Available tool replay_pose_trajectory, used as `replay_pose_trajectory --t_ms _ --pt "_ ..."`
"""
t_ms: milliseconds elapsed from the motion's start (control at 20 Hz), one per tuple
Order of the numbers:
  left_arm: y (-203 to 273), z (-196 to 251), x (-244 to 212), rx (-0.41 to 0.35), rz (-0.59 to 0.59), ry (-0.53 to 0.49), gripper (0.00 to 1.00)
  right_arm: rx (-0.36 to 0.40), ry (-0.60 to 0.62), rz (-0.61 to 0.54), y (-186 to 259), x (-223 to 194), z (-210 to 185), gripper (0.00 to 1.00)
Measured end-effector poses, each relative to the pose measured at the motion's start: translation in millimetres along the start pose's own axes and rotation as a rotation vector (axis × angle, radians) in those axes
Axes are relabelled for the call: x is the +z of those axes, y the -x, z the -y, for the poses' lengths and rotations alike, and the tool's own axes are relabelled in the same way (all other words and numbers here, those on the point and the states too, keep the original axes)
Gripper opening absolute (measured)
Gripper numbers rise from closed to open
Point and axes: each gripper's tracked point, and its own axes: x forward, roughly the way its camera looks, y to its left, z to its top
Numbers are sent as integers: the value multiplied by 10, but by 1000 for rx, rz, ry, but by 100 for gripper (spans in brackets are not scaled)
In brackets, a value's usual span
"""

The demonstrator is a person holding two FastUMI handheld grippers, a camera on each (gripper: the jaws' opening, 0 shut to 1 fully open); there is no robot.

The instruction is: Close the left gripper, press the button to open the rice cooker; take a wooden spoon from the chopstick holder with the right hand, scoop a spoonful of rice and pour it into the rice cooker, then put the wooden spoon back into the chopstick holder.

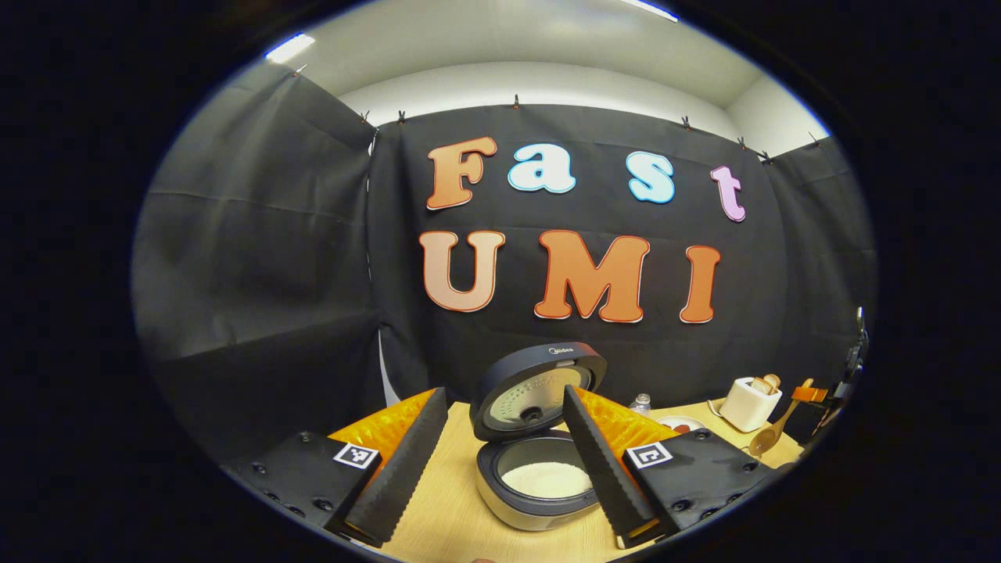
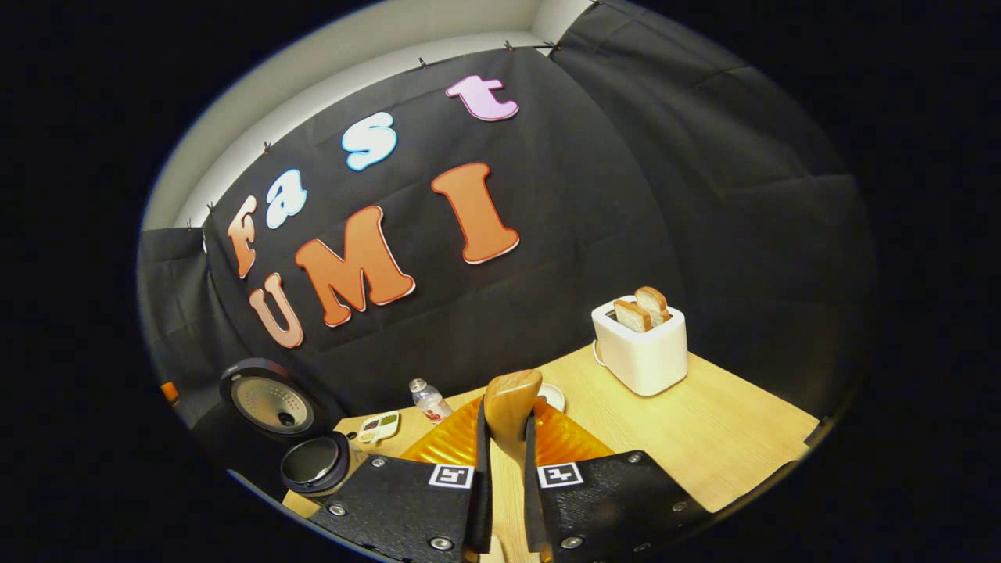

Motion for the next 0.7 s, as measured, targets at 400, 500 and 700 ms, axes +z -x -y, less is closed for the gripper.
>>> replay_pose_trajectory --t_ms 400,500,700 --pt "51 142 -104 -3 -20 -49 98 -44 -88 -47 -258 -496 337 16" --pt "37 217 -101 -26 -18 -33 100 -37 -99 -64 -285 -586 371 16" --pt "-30 273 -112 -54 -29 17 97 -16 -96 -98 -291 -749 390 16"
